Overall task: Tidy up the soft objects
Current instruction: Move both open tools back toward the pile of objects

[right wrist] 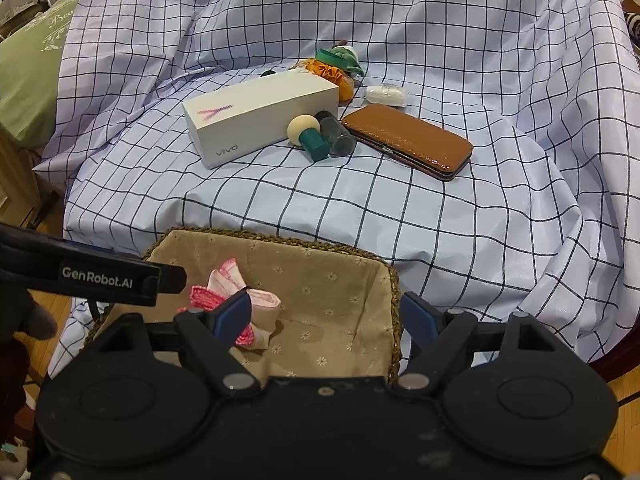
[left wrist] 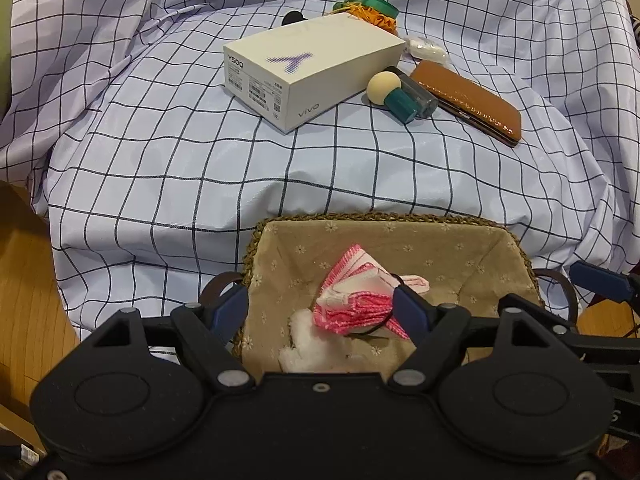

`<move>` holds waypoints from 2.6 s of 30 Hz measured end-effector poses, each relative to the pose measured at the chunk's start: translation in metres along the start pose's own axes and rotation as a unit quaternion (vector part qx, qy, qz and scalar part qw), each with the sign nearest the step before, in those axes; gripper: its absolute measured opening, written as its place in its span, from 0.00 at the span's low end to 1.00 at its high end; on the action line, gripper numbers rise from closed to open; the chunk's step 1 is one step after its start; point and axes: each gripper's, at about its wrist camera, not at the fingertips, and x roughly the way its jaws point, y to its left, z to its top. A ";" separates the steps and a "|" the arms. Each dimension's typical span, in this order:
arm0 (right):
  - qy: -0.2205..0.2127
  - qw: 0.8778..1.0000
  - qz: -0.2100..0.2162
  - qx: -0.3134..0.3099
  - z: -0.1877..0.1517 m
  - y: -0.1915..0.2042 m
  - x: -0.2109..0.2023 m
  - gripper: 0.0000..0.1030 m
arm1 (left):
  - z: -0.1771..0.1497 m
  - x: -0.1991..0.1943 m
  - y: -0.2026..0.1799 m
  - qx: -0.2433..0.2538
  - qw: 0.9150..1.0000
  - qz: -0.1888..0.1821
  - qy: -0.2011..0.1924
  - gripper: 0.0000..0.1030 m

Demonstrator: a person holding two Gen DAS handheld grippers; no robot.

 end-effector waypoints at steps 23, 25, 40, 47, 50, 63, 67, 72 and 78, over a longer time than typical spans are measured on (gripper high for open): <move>-0.082 0.988 -0.128 0.033 0.021 -0.020 0.015 0.92 | 0.013 -0.001 0.023 -0.026 0.980 0.117 -0.156 0.97; -0.097 0.984 -0.151 0.025 0.023 -0.020 0.017 0.92 | 0.012 0.003 0.027 -0.026 0.978 0.131 -0.158 0.97; -0.100 0.969 -0.225 0.000 0.016 -0.026 0.052 0.95 | -0.003 0.035 0.053 -0.066 0.977 0.152 -0.135 0.97; -0.077 0.977 -0.199 0.025 0.010 -0.031 0.066 0.95 | -0.009 0.044 0.050 -0.058 0.981 0.137 -0.125 0.97; -0.075 0.978 -0.192 0.026 0.008 -0.032 0.068 0.95 | -0.007 0.042 0.053 -0.067 0.981 0.130 -0.129 0.96; -0.087 0.976 -0.199 0.012 0.006 -0.030 0.068 0.96 | -0.002 0.030 0.050 -0.048 0.978 0.127 -0.161 0.97; -0.085 0.977 -0.195 0.011 0.007 -0.031 0.068 0.96 | -0.003 0.037 0.056 -0.055 0.979 0.129 -0.145 0.97; -0.094 0.974 -0.204 0.014 0.013 -0.038 0.061 0.97 | -0.002 0.021 0.059 -0.065 0.969 0.163 -0.175 0.97; -0.141 0.966 -0.216 0.018 0.037 -0.049 0.041 0.99 | 0.025 -0.014 0.066 -0.069 0.956 0.167 -0.230 0.97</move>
